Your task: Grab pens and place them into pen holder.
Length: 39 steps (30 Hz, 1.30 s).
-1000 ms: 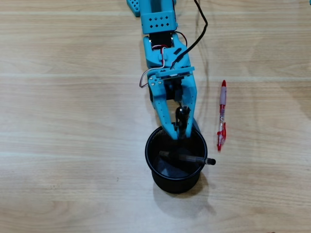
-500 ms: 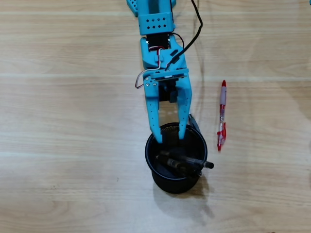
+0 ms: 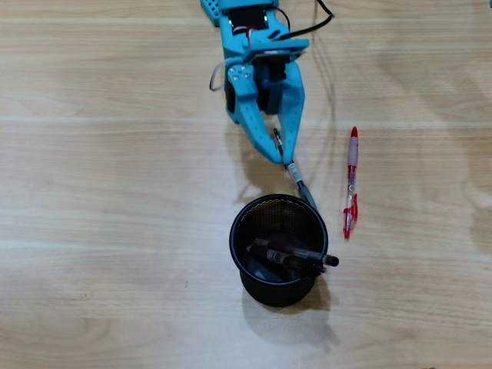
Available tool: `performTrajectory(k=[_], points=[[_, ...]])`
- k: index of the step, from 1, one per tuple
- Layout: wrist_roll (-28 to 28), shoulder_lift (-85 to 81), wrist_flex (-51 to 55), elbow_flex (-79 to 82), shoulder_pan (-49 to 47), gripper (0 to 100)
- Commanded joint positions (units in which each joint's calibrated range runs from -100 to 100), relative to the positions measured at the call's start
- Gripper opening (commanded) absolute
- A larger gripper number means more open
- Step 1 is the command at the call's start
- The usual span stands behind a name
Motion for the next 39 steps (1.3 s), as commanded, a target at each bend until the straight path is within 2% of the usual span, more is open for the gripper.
performTrajectory(k=[1,6,11,16,21,26,31,39], points=[[0.3,-11.9,5.1,8.3,-0.1,2],[3.0,-24.7,21.9,14.4,0.1,2],[3.2,-34.5,43.0,16.4,-0.9,2],[3.0,-40.0,64.1,15.5,-4.2,2],[3.0,-41.9,78.0,13.5,-5.4,2],[3.2,-41.2,84.3,7.6,-5.4,2],[2.9,-39.4,83.9,5.2,-6.3,2],[0.9,-25.1,83.9,-6.4,-9.2,2]])
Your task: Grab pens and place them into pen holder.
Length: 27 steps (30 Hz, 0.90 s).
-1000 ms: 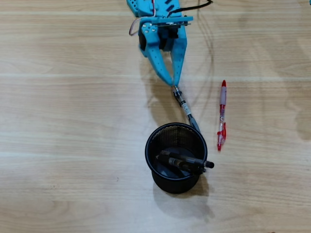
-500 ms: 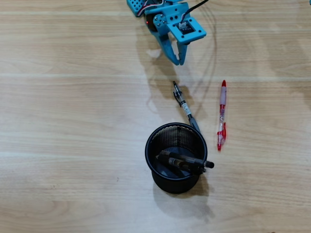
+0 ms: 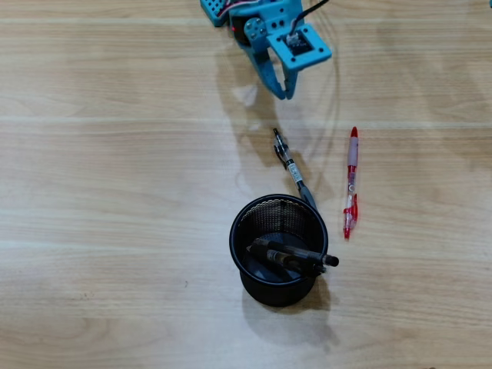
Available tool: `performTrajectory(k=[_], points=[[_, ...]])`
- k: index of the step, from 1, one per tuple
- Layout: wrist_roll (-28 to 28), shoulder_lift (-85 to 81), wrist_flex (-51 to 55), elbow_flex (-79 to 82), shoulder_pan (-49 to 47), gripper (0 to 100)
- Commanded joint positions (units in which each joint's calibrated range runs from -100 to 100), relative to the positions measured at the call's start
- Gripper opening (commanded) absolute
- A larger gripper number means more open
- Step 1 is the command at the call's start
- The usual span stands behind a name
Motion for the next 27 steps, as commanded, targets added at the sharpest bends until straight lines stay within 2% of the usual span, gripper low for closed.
performTrajectory(k=[1,14,27], points=[[-1.7,6.8,0.0,-8.6,-1.2,2],[-1.8,32.4,0.0,-30.1,0.5,2],[-3.6,43.5,-0.2,-33.0,2.9,2]])
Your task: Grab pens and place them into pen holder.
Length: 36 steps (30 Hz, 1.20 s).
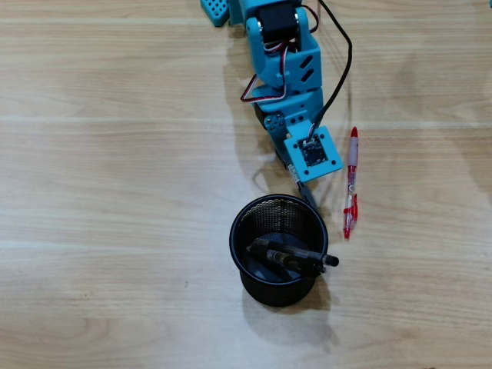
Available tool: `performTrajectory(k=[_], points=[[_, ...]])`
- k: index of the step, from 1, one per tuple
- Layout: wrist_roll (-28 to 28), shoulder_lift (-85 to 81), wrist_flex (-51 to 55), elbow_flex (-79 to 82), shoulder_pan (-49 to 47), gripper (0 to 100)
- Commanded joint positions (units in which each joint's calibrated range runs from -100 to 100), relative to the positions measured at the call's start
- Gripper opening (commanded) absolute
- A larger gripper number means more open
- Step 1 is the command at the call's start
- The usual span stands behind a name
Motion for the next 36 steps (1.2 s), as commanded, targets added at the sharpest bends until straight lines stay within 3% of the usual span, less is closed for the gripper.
performTrajectory(k=[1,9,36], points=[[-0.1,1.0,-0.7,-4.4,1.4,2],[-0.1,2.4,-5.7,-6.3,0.9,15],[-0.1,3.4,-5.5,0.2,-2.4,16]])
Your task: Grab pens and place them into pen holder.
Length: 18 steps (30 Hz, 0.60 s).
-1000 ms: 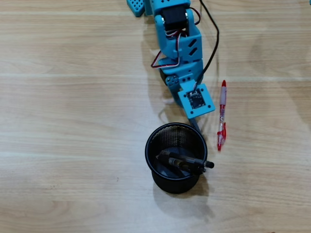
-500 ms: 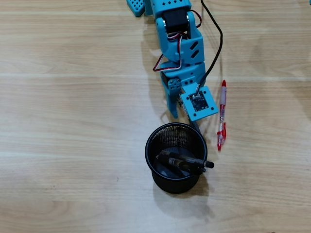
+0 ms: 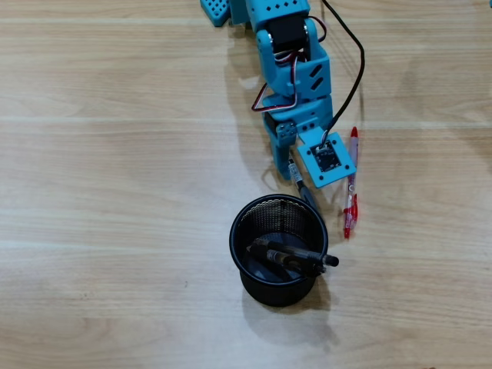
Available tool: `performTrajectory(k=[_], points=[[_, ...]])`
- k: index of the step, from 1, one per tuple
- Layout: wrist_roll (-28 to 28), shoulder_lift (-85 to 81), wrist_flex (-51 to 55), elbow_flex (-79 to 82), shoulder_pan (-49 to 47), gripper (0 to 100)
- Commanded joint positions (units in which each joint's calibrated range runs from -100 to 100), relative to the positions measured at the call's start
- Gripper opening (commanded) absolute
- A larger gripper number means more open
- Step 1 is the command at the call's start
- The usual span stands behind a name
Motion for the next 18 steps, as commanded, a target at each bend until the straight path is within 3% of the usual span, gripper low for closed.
performTrajectory(k=[1,12,18], points=[[-0.1,-0.1,-0.7,-0.2,0.0,16],[-1.7,5.4,-0.7,-0.7,0.0,15],[-2.2,6.0,-0.7,-0.4,0.8,2]])
